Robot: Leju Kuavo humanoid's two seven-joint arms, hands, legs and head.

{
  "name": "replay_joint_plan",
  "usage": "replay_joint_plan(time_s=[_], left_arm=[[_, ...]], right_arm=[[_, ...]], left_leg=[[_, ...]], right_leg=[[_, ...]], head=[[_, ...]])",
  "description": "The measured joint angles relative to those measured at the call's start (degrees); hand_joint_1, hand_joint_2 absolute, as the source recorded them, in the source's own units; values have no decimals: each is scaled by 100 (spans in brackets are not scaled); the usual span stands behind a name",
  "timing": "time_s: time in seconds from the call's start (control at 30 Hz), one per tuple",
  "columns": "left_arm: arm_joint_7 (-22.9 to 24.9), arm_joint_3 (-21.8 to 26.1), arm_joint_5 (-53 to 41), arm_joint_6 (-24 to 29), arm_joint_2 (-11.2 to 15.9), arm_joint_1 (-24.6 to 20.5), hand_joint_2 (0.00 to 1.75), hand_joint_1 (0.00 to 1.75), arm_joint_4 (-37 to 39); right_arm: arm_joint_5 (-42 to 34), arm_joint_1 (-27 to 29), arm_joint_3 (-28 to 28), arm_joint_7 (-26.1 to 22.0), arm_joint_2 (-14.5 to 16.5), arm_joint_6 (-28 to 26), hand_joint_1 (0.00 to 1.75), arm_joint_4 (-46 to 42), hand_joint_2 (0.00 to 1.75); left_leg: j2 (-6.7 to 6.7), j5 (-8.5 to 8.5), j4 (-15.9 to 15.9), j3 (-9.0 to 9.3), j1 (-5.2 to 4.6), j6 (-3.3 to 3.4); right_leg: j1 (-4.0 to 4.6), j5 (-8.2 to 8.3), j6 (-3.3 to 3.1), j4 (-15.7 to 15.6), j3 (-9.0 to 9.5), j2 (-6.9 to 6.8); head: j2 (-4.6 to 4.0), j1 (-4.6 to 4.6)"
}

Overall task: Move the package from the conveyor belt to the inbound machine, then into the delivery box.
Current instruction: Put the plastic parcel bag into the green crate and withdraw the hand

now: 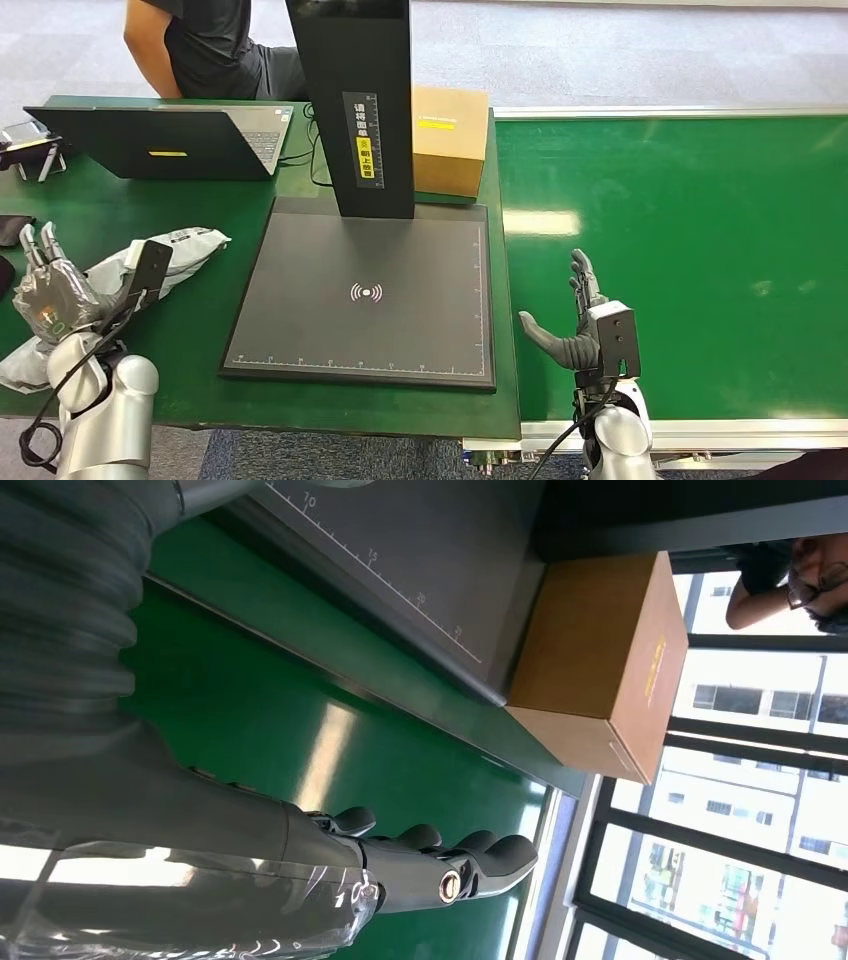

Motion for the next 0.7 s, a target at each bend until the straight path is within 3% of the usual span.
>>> replay_joint_plan(time_s=[0.23, 0.4, 0.6, 0.7], left_arm=[[-281, -227, 216, 351, -29, 24, 175, 0, 7], [-926, -526, 817, 573, -132, 156, 175, 0, -87], [-1774, -941, 2392, 176, -338, 331, 175, 0, -336], [-1972, -1131, 2767, 18, -404, 431, 175, 0, -483]], right_arm=[[9, 36, 0, 25, 0, -1, 0, -35, 175], [-74, 59, 0, -65, 0, -1, 0, -51, 175], [-157, 85, 0, -151, -1, 25, 0, -52, 175], [-170, 100, 0, -166, -2, 29, 0, -52, 175]], left_leg=[[0, 0, 0, 0, 0, 0], [0, 0, 0, 0, 0, 0], [1, -1, 0, 1, -4, 1], [-1, -1, 0, 1, -5, 1]], right_leg=[[-1, 0, 0, 0, 1, 0], [-3, 0, 0, 0, 0, 0], [-5, 1, 1, 0, 1, 2], [-3, 0, 1, 0, 2, -1]], head=[[0, -1], [0, -1], [0, 0], [0, 0]])
